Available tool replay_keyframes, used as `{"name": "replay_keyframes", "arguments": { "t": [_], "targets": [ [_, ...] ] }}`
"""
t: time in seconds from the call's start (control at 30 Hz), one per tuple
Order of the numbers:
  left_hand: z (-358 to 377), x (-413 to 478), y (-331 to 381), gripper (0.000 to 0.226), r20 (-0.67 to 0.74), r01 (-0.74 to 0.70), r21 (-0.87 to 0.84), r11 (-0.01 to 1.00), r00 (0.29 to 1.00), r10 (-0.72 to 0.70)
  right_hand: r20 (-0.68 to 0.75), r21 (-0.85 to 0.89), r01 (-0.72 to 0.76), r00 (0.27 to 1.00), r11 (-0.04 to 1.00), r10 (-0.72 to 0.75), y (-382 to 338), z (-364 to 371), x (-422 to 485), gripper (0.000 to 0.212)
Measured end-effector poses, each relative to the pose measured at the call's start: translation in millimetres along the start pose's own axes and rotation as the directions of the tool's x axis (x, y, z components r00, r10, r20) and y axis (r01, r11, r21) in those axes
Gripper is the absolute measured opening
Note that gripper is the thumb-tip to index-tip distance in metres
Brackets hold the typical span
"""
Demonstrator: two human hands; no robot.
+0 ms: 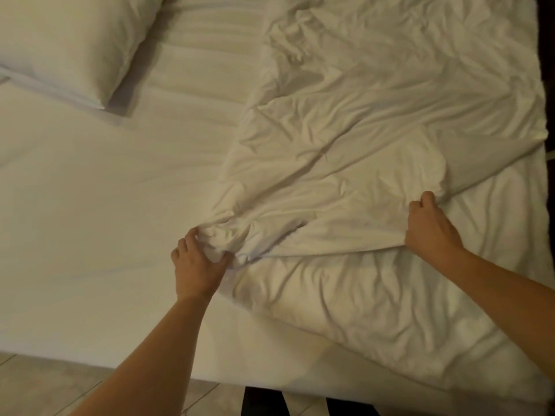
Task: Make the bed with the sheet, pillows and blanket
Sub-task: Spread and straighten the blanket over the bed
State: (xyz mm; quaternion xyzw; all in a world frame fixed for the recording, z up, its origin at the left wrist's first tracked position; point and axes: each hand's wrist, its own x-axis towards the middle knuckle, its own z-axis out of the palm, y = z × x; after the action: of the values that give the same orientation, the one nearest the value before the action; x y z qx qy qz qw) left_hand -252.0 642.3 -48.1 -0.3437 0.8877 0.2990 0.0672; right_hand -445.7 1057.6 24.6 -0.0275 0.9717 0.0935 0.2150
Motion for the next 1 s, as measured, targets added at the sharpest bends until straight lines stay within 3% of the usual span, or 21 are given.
{"name": "replay_keyframes", "arguments": {
  "t": [0.1, 0.27, 0.37, 0.4, 0.5, 0.67, 0.77, 0.93, 1.0],
  "targets": [
    [-10.2, -7.2, -7.9, 0.111, 0.104, 0.016, -0.020, 1.000, 0.994, -0.013, -0.062, -0.084, 0.024, 0.998, 0.996, -0.029, 7.5, 9.2, -17.8, 0.028],
    [-15.5, -10.4, -22.9, 0.098, 0.144, 0.124, -0.268, 0.955, 0.986, -0.087, -0.117, -0.121, 0.018, 0.993, 0.992, -0.032, 26.7, 24.2, -42.3, 0.025],
    [-15.7, -11.7, -14.1, 0.085, 0.105, 0.217, -0.380, 0.899, 0.976, -0.191, -0.275, -0.240, 0.118, 0.944, 0.964, -0.184, 42.9, 26.5, -59.4, 0.015],
    [-15.8, -11.3, -12.0, 0.083, 0.094, 0.230, -0.393, 0.890, 0.973, -0.210, -0.307, -0.292, 0.147, 0.921, 0.945, -0.238, 48.2, 26.1, -65.1, 0.020],
    [-17.3, -12.3, -11.2, 0.049, 0.132, 0.190, -0.281, 0.941, 0.979, -0.158, -0.358, -0.356, 0.203, 0.872, 0.912, -0.334, 59.9, 23.2, -82.4, 0.029],
    [-21.2, -20.4, -19.6, 0.029, 0.150, 0.096, -0.211, 0.973, 0.987, -0.065, -0.385, -0.379, 0.317, 0.800, 0.869, -0.460, 84.8, 29.3, -91.4, 0.028],
    [-25.4, -34.4, -21.7, 0.028, 0.137, 0.110, -0.267, 0.957, 0.988, -0.076, -0.314, -0.290, 0.325, 0.857, 0.900, -0.410, 97.5, 33.1, -98.3, 0.025],
    [-27.8, -59.0, -24.1, 0.007, 0.011, 0.114, -0.254, 0.960, 0.993, -0.115, -0.193, -0.027, 0.148, 0.970, 0.989, -0.151, 148.4, 51.2, -127.7, 0.028],
    [-26.9, -69.9, -23.9, 0.018, -0.036, 0.090, -0.219, 0.972, 0.994, -0.100, -0.181, -0.040, 0.107, 0.977, 0.993, -0.113, 185.0, 62.6, -141.9, 0.026]
  ]
}}
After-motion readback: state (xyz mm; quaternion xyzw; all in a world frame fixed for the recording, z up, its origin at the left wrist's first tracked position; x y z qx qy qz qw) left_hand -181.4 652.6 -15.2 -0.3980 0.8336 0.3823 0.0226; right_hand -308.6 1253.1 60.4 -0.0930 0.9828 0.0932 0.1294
